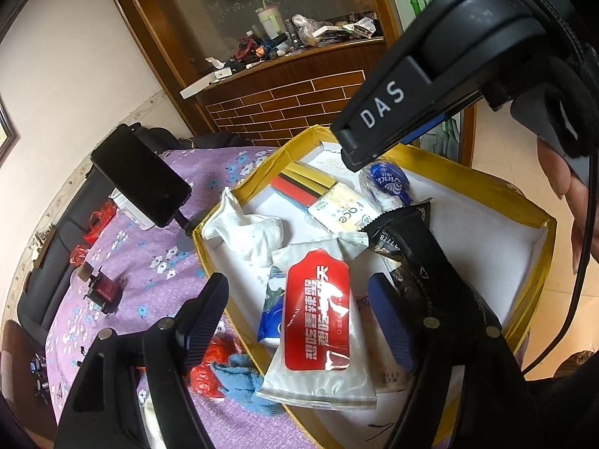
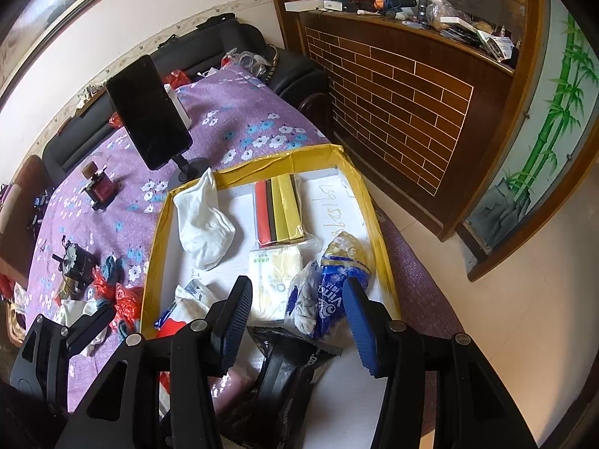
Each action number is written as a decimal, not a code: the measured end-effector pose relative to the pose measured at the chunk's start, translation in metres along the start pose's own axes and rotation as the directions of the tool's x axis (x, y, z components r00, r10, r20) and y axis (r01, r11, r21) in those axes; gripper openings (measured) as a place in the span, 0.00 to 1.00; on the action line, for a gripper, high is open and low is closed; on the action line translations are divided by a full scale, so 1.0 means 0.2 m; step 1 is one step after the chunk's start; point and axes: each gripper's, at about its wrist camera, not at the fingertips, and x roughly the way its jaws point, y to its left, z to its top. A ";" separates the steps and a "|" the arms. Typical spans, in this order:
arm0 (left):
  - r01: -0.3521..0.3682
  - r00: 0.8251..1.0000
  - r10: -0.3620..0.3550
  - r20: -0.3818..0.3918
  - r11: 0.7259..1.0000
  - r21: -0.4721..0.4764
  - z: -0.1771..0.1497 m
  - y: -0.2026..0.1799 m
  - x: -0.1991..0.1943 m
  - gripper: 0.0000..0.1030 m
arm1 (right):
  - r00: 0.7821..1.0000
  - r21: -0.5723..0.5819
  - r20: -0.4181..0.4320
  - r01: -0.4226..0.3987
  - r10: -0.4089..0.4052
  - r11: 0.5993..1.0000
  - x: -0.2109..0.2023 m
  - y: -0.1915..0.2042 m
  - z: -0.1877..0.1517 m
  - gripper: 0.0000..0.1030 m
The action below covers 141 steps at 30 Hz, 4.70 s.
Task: Organize soft objects
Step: 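Withdraw and grasp the white printed tissue pack with the left gripper, then grasp the white towel with the right gripper while the left holds the tissue pack, then carry the tissue pack and white towel over the tray and lower them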
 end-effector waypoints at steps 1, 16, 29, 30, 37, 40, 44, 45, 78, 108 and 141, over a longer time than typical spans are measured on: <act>-0.001 1.000 0.001 0.001 1.000 0.000 0.00 0.00 0.00 0.74 | 1.000 0.002 0.005 0.000 0.000 1.000 -0.01 0.00 0.00 0.53; -0.075 0.997 0.073 -0.028 0.993 -0.090 -0.16 0.22 -0.11 0.74 | 0.996 -0.038 0.006 -0.087 0.087 0.995 -0.04 0.26 -0.02 0.54; -0.181 0.981 0.145 -0.131 0.927 -0.329 -0.47 0.59 -0.22 0.74 | 0.979 -0.185 -0.086 -0.199 0.185 0.962 0.03 0.67 -0.12 0.54; -0.190 0.979 0.151 -0.138 0.919 -0.345 -0.50 0.61 -0.23 0.74 | 0.977 -0.200 -0.093 -0.206 0.190 0.958 0.03 0.70 -0.13 0.54; -0.279 0.956 0.185 -0.228 0.812 -0.513 -0.79 0.92 -0.32 0.74 | 0.968 -0.266 -0.129 -0.243 0.215 0.933 0.04 0.85 -0.19 0.55; -0.292 0.950 0.154 -0.272 0.748 -0.596 -0.96 1.07 -0.33 0.74 | 0.966 -0.281 -0.140 -0.248 0.216 0.927 0.05 0.87 -0.21 0.55; -0.279 0.950 0.107 -0.293 0.710 -0.646 -1.06 1.19 -0.30 0.74 | 0.966 -0.283 -0.145 -0.246 0.212 0.927 0.05 0.88 -0.22 0.55; -0.265 0.954 0.092 -0.286 0.705 -0.658 -1.06 1.21 -0.29 0.74 | 0.967 -0.283 -0.145 -0.244 0.210 0.927 0.05 0.88 -0.22 0.55; -0.255 0.942 0.007 -0.335 0.664 -0.703 -1.27 1.17 -0.28 0.78 | 0.893 -0.372 -0.334 -0.418 0.301 0.829 0.29 1.26 -0.35 0.63; -0.194 0.964 0.037 -0.265 0.778 -0.597 -1.04 0.97 -0.34 0.78 | 0.919 -0.414 -0.246 -0.387 0.308 0.824 0.22 1.23 -0.36 0.12; 0.067 0.993 -0.089 -0.079 0.966 -0.249 -0.23 0.47 -0.09 0.78 | 0.986 -0.173 0.001 -0.166 0.169 0.971 -0.01 0.42 -0.03 0.12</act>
